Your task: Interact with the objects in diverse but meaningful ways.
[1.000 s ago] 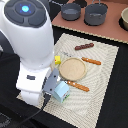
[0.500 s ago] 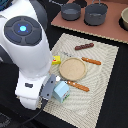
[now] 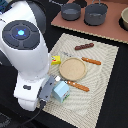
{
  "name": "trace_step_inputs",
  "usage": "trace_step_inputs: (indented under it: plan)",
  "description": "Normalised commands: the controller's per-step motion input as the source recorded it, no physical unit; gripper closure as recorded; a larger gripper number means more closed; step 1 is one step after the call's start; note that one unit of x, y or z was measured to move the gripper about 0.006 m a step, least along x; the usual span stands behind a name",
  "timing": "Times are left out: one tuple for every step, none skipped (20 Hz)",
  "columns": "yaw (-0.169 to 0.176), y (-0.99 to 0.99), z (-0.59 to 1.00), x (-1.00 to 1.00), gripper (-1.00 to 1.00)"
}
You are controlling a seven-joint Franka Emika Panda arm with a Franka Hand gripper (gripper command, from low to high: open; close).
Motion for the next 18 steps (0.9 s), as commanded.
trace_step_inputs:
  plan:
    - [0.000,0.00,1.00,-0.41,-1.00]
    - [0.000,0.00,1.00,-0.40,-1.00]
    - [0.000,0.03,1.00,-0.39,-1.00]
    - [0.000,0.08,1.00,-0.39,-1.00]
    - [0.002,0.14,1.00,-0.38,-1.00]
    - [0.014,0.24,1.00,-0.33,-1.00]
    - [0.027,0.33,1.00,-0.29,-1.00]
    - [0.029,0.39,1.00,-0.25,-1.00]
    - [0.040,0.52,0.87,-0.22,-1.00]
    - [0.056,0.61,0.77,-0.11,-1.00]
    - [0.076,0.69,0.57,-0.05,-1.00]
    - [0.084,0.67,0.46,-0.03,-1.00]
    - [0.087,0.69,0.43,-0.01,-1.00]
    - [0.086,0.79,0.42,0.00,-1.00]
    - [0.085,0.85,0.35,0.00,-1.00]
    - [0.080,0.86,0.34,0.00,-1.00]
    - [0.079,0.87,0.34,0.00,-1.00]
    - [0.077,0.88,0.33,0.01,-1.00]
